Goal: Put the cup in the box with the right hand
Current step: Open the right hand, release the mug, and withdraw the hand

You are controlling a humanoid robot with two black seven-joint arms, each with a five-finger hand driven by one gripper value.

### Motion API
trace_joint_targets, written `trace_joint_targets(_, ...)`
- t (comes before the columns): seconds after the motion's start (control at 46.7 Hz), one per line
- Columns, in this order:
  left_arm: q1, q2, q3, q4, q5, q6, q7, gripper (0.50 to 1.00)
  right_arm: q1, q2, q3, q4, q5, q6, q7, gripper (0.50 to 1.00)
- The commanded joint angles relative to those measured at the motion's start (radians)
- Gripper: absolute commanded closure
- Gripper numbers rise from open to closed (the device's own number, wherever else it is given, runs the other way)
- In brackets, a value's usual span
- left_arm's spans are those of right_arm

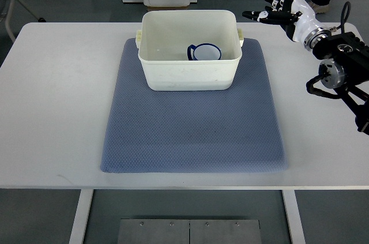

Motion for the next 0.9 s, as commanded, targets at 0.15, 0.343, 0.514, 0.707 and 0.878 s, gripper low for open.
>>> trace_joint_targets(0.15,-0.001,0.0,0.0,0.0,0.0,0.0,0.0,0.5,-0.084,-0.038,0.08,-0.001,0.03,0.0,0.0,0.5)
trace_joint_targets(0.343,-0.001,0.0,0.0,0.0,0.0,0.0,0.0,0.5,-0.149,-0.057,0.138,-0.003,0.032,0.0,0.0,0.5)
trace_joint_targets(0.514,-0.001,0.0,0.0,0.0,0.0,0.0,0.0,0.5,-0.187,-0.057,0.147,-0.003,0.032,0.0,0.0,0.5)
trace_joint_targets(0.707,-0.001,0.0,0.0,0.0,0.0,0.0,0.0,0.5,-0.219,-0.053,0.147,-0.001,0.032,0.001,0.0,0.5)
trace_joint_targets(0.878,0.001,0.0,0.0,0.0,0.0,0.0,0.0,0.5,-0.232,-0.046,0.149,-0.001,0.032,0.001,0.0,0.5)
